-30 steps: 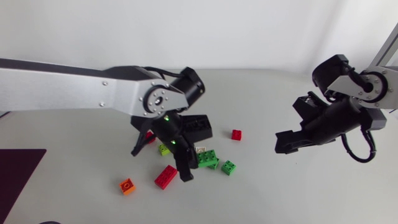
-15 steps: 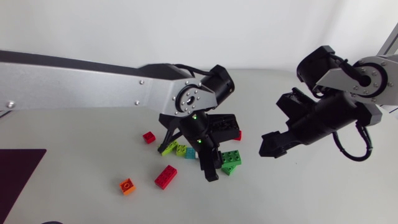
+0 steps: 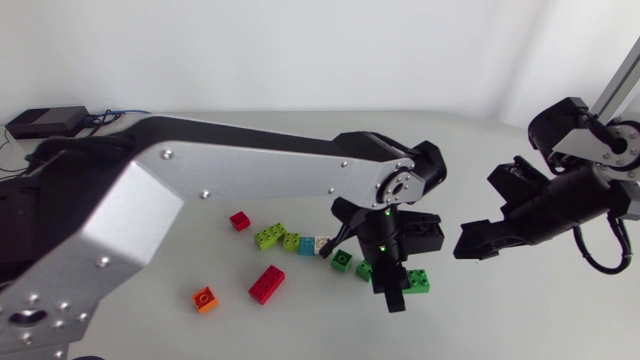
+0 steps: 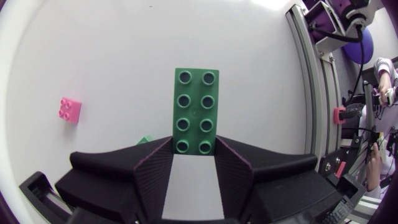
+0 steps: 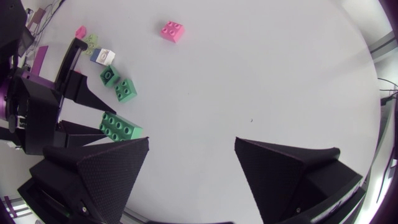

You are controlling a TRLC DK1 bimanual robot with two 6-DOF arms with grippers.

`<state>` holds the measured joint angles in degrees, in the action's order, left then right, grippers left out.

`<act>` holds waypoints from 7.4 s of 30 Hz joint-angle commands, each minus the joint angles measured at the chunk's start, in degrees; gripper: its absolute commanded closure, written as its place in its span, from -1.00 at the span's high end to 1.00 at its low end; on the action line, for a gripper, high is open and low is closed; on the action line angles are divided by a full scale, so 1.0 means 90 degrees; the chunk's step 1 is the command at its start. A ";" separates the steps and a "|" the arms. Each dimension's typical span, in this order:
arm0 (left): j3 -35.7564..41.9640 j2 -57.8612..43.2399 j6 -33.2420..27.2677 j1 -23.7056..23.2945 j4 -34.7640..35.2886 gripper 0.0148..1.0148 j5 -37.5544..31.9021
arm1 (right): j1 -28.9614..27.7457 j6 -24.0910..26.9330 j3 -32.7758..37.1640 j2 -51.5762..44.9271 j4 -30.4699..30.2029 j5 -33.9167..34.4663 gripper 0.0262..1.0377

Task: Sort duplo bricks by size, large to the right and small to the left

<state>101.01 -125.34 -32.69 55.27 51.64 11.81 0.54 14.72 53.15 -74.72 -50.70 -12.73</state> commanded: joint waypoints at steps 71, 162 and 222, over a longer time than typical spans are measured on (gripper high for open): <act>-0.3186 0.3741 -0.0226 -0.2332 -0.0093 0.95 0.0523 | 0.2314 0.3325 0.0052 -0.2792 0.1385 0.0018 -0.60; -0.5081 0.2491 0.2948 -0.2361 -0.1314 0.51 -0.0160 | 0.0751 0.3003 -0.0182 -0.0936 -0.0217 -0.1066 0.83; -0.3567 0.2911 0.0263 -0.3260 -0.0357 0.95 -0.0463 | -0.0147 0.3208 -0.0348 -0.0428 -0.0744 -0.1505 0.83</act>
<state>70.17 -97.73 -27.73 25.91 49.47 7.11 -1.52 44.10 51.46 -79.20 -56.66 -25.61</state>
